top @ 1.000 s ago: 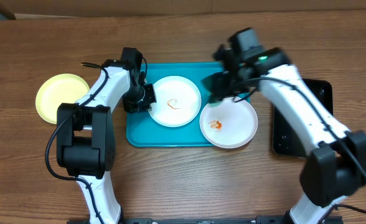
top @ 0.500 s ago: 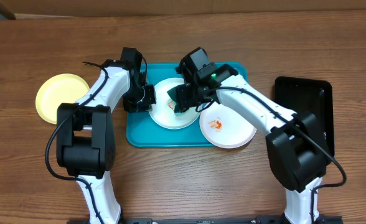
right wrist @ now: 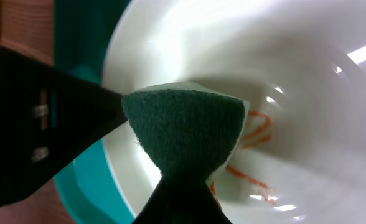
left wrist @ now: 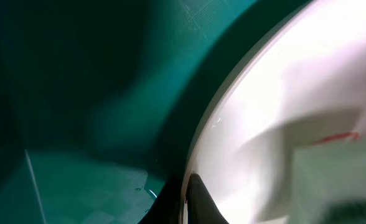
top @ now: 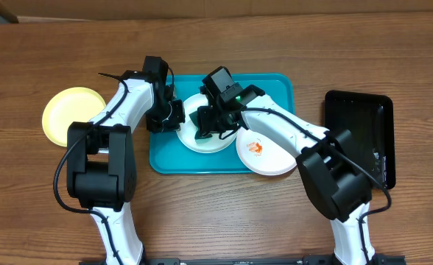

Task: Clean dirty plates on tray and stack at the side
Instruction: 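Scrub the white plate with the sponge in the right gripper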

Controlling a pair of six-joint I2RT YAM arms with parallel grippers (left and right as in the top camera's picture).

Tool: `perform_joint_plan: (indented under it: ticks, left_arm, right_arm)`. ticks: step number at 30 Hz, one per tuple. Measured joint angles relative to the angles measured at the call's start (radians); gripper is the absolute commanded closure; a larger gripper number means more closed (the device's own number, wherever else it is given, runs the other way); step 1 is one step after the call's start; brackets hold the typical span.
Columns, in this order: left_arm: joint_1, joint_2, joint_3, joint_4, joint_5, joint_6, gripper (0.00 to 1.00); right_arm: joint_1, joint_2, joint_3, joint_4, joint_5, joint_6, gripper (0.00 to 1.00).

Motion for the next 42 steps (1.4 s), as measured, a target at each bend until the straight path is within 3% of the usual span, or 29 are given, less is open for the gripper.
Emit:
perform_joint_plan:
  ticks: [8,20,31,42]
  left_arm:
    - [0.000,0.000,-0.001,0.003,0.003,0.004,0.96]
    - [-0.002,0.000,-0.001,0.007,0.019,0.004,0.96]
    - [-0.015,0.000,-0.006,-0.001,0.041,0.008,0.96]
    - [-0.012,0.000,-0.006,0.020,0.041,0.003,0.96]
  right_arm:
    - [0.006,0.046,0.004,0.008,-0.002,0.014,0.96]
    - [-0.045,0.057,0.047,-0.084,0.057,-0.105,0.96]
    - [-0.063,0.058,0.080,-0.298,0.119,-0.147,0.96]
    - [-0.068,0.057,0.072,-0.118,0.280,-0.196,0.97]
